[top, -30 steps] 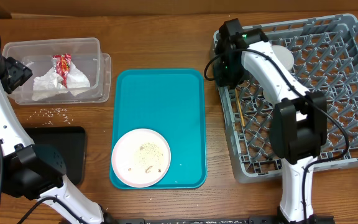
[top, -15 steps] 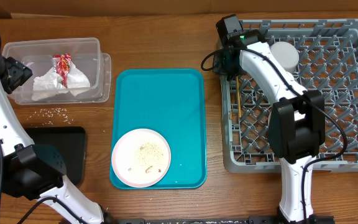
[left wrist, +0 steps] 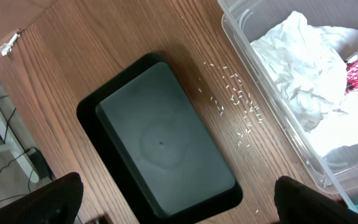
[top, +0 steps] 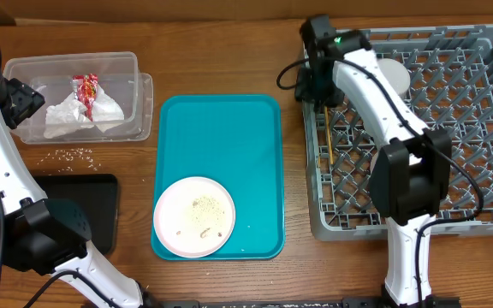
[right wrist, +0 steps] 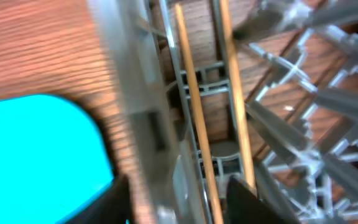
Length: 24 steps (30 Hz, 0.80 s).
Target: Sort waste into correct bins and load items into the dishwasher
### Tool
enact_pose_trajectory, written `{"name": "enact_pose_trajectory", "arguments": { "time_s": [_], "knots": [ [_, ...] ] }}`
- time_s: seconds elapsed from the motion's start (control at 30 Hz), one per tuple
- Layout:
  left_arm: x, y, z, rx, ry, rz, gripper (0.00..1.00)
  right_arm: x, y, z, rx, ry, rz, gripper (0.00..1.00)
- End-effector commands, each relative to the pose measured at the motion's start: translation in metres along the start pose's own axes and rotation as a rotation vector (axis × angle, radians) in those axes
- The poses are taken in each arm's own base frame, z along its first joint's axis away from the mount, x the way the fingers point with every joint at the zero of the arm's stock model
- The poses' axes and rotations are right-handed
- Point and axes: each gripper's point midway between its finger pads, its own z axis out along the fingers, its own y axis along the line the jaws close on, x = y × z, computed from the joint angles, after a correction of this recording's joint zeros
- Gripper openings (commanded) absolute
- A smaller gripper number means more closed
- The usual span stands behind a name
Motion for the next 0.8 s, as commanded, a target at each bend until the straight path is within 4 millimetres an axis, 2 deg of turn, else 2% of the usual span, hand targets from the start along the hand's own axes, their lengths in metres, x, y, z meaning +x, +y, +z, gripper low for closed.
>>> {"name": "enact_pose_trajectory", "arguments": {
  "time_s": [0.0, 0.1, 0.17, 0.33, 0.47, 0.57, 0.63, 0.77],
  "knots": [
    [0.002, -0.002, 0.004, -0.006, 0.012, 0.017, 1.00, -0.019, 0.020, -0.083, -0.132, -0.129, -0.036, 0.73],
    [0.002, -0.002, 0.004, -0.006, 0.012, 0.017, 1.00, -0.005, 0.036, -0.115, -0.218, -0.104, -0.125, 0.81],
    [0.002, -0.002, 0.004, -0.006, 0.012, 0.017, 1.00, 0.009, 0.046, -0.123, -0.247, -0.068, -0.161, 0.86],
    [0.002, -0.002, 0.004, -0.006, 0.012, 0.017, 1.00, 0.058, 0.082, -0.115, -0.311, 0.066, -0.281, 0.99],
    [0.002, -0.002, 0.004, -0.006, 0.012, 0.017, 1.00, 0.091, 0.114, -0.104, -0.322, 0.105, -0.366, 1.00],
    [0.002, -0.002, 0.004, -0.006, 0.012, 0.017, 1.00, 0.111, 0.133, -0.104, -0.322, 0.106, -0.425, 1.00],
    [0.002, -0.002, 0.004, -0.006, 0.012, 0.017, 1.00, 0.111, 0.134, -0.106, -0.281, 0.078, -0.403, 1.00],
    [0.002, -0.002, 0.004, -0.006, 0.012, 0.017, 1.00, 0.088, 0.113, -0.121, -0.177, -0.027, -0.286, 1.00]
  ]
}}
